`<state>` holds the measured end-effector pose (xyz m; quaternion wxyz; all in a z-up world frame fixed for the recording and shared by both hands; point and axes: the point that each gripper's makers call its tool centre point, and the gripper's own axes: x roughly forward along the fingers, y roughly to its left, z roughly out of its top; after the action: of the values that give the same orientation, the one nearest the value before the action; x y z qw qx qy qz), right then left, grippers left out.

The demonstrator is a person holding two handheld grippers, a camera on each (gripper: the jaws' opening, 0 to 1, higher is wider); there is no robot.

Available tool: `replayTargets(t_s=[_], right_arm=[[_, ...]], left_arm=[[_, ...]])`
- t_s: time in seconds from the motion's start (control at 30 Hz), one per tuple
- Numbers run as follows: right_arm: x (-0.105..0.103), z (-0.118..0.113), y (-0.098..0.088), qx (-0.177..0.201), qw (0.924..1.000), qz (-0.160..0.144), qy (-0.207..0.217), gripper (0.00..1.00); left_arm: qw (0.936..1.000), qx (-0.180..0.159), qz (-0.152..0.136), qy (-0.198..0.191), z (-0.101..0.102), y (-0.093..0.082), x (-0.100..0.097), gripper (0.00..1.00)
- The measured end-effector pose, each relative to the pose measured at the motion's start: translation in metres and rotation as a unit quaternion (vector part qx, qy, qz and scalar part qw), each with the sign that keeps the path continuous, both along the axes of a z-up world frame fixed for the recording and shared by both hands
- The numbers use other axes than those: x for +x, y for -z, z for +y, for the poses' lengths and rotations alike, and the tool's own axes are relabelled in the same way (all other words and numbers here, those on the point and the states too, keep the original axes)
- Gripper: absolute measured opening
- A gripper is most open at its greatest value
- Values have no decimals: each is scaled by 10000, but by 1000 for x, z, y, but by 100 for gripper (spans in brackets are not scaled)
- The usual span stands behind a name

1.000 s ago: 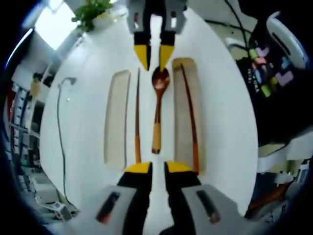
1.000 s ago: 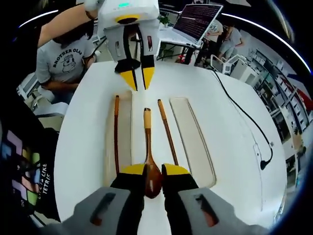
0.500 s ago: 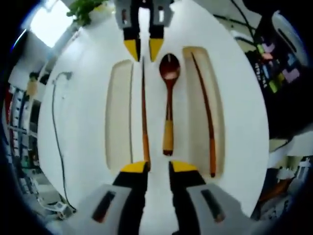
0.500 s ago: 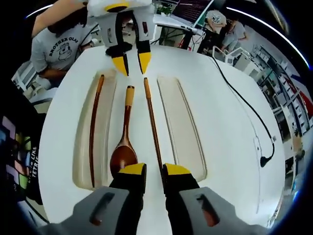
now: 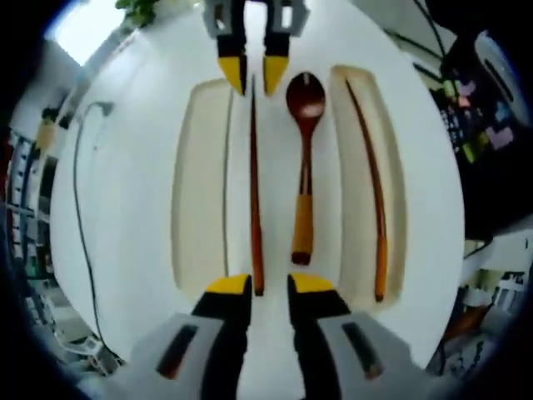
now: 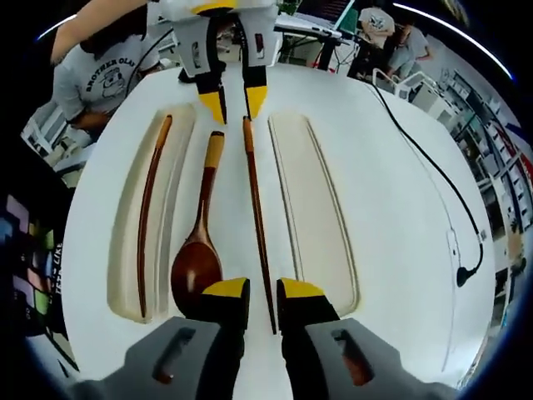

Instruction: Arrange the utensils inside the cutlery case until each visible utensil rests in its matching compartment.

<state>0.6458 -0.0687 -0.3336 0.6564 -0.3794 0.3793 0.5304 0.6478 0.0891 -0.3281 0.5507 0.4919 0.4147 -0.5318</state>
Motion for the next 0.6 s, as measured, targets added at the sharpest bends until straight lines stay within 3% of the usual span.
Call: replayTargets(t_s=[0.43,0.53,0.6], right_arm=[[-1,-3,5,-244,9994,253,-77,10],[-1,-3,5,-216,9991,374,8,9],[-2,-3,5,-156,9991,389,11,8]], left_arm=[[9994,-5,337,-99,-5,8,10,16],[9996,55,271,-93,-2,10,15,16],[9990,-13,392,-221,-2,10,16,15]])
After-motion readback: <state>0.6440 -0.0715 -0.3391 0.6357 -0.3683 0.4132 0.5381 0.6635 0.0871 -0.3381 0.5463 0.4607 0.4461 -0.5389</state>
